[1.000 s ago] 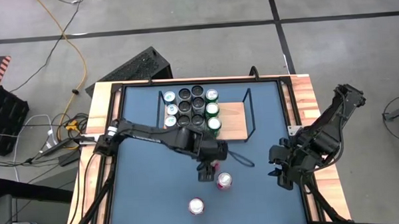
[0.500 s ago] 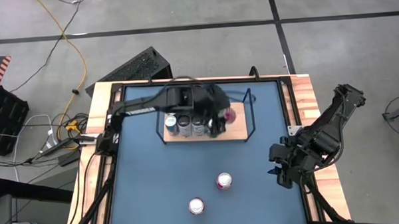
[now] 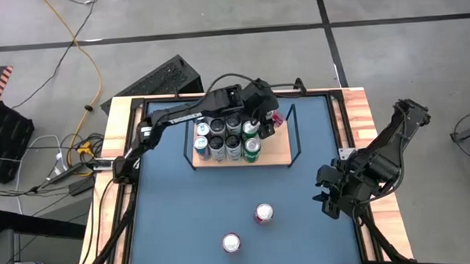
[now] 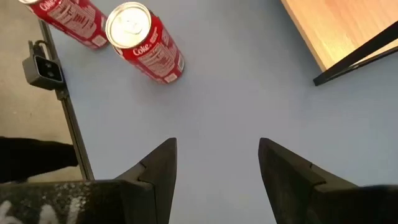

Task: Place canned beverage on shelf
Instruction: Put the top red soda can on the shelf

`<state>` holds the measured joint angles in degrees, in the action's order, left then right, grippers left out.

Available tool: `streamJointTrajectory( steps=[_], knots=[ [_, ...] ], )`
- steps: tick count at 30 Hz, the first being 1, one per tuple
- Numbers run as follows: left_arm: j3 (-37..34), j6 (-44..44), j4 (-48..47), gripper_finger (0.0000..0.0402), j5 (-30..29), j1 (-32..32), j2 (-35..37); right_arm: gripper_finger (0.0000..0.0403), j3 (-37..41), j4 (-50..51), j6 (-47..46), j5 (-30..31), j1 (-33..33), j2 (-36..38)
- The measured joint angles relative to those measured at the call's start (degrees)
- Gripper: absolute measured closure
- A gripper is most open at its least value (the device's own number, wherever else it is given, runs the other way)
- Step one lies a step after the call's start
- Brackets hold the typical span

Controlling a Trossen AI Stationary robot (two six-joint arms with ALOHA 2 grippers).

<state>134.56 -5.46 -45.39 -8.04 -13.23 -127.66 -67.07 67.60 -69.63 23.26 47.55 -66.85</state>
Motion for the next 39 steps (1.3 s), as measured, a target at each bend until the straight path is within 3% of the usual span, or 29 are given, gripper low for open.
streamJointTrajectory(
  steps=[17,39],
  knots=[
    [0.04,-3.97,-0.68,0.0114,1.36,-1.07,-6.55,0.0195,0.6,0.77,-1.12,3.65,-0.11,0.02],
    [0.07,-4.59,-2.51,0.0097,2.01,-1.29,-6.64,0.0195,2.27,0.8,-2.95,3.81,-0.02,0.0]
  ],
)
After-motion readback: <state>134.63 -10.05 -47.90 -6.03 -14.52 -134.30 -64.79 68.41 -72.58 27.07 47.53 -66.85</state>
